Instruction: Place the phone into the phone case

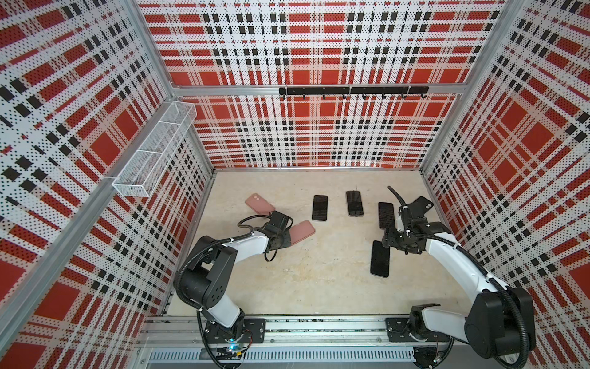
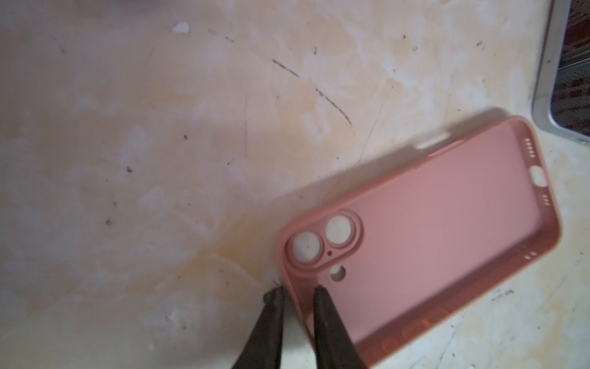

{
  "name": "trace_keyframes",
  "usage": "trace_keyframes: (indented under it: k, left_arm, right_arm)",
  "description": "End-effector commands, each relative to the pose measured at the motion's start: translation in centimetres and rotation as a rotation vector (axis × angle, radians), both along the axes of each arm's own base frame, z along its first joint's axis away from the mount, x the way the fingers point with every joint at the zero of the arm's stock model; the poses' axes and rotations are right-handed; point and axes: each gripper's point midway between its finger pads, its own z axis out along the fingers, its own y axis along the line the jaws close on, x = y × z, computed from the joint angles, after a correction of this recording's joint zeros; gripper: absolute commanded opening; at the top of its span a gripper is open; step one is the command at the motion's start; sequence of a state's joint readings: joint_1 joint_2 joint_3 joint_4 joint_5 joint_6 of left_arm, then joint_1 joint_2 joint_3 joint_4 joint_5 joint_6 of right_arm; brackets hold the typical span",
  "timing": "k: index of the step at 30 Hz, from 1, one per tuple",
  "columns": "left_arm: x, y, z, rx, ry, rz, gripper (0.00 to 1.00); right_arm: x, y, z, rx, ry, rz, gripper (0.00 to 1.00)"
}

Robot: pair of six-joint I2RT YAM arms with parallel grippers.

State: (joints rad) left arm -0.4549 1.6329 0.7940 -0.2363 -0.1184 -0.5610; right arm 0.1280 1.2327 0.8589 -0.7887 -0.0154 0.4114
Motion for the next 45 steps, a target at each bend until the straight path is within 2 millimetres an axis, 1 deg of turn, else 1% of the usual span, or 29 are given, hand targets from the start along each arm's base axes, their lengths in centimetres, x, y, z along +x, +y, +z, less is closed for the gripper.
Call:
trace_keyframes:
  k: [1,4,8,10,12,15,17,19,21,23,28,30,32,34,37,38,42,45]
  left_arm:
    - [-0.9,-0.2,-0.7,0.058,0.052,-0.060,0.18]
    - [-1.4,-0.5,-0.2,0.073,0.060,-0.100,0.14]
    - [-2.2,-1.3,0.4,0.068,0.064,-0.155,0.10]
    - [-2.4,-1.3,0.8,0.066,0.061,-0.168,0.09]
    - [-2.6,-1.5,1.1,0.052,0.059,-0.177,0.08]
    - [-2.9,-2.6,1.5,0.036,0.047,-0.204,0.07]
    - [-3.1,-3.6,1.7,0.025,0.040,-0.223,0.07]
    - [-3.3,-4.8,1.6,-0.001,0.040,-0.244,0.07]
    - [-3.4,-5.9,1.6,-0.027,0.036,-0.256,0.06]
    - [-3.6,-6.7,1.6,-0.034,0.033,-0.268,0.06]
    - [-3.8,-8.2,1.5,-0.050,0.028,-0.300,0.07]
    - [-3.8,-8.4,1.4,-0.049,0.029,-0.307,0.10]
    - [-3.7,-8.5,1.5,-0.050,0.024,-0.308,0.14]
    - [-3.5,-8.7,1.9,-0.057,0.015,-0.309,0.27]
    - [-3.3,-8.7,2.9,-0.070,-0.001,-0.306,0.42]
    - [-3.3,-8.6,3.2,-0.074,-0.004,-0.304,0.46]
    - [-3.0,-8.1,5.8,-0.110,-0.050,-0.289,0.56]
    - [-2.5,-7.5,8.2,-0.154,-0.102,-0.267,0.61]
  right_arm:
    - [-0.5,-0.6,0.7,-0.018,-0.013,-0.015,0.76]
    - [-0.6,-1.0,0.7,-0.031,-0.014,-0.021,0.76]
    - [-0.9,-1.6,0.8,-0.039,-0.014,-0.030,0.76]
    - [-1.0,-1.7,0.9,-0.036,-0.016,-0.032,0.76]
    - [-0.8,-1.6,0.7,-0.031,-0.015,-0.027,0.76]
    - [-0.3,-1.6,0.6,-0.036,-0.002,-0.028,0.76]
    - [0.6,-1.9,0.7,-0.056,-0.011,-0.034,0.77]
    - [2.2,-2.2,0.7,-0.060,-0.026,-0.021,0.79]
    - [3.4,-2.6,0.3,-0.079,0.015,-0.013,0.84]
    - [5.3,-2.8,0.1,-0.089,0.024,0.009,0.89]
    - [9.0,-3.3,-2.0,-0.098,0.102,0.065,0.98]
    - [10.3,-3.2,-2.4,-0.101,0.111,0.085,1.00]
    - [11.5,-3.3,-2.7,-0.113,0.107,0.089,1.00]
    - [12.6,-3.2,-3.1,-0.107,0.116,0.099,1.00]
    - [13.8,-3.1,-4.3,-0.107,0.136,0.103,1.00]
    - [14.1,-3.3,-4.6,-0.114,0.146,0.101,1.00]
    - [14.9,-3.5,-6.3,-0.121,0.182,0.094,1.00]
    - [15.2,-3.8,-7.2,-0.122,0.204,0.085,0.99]
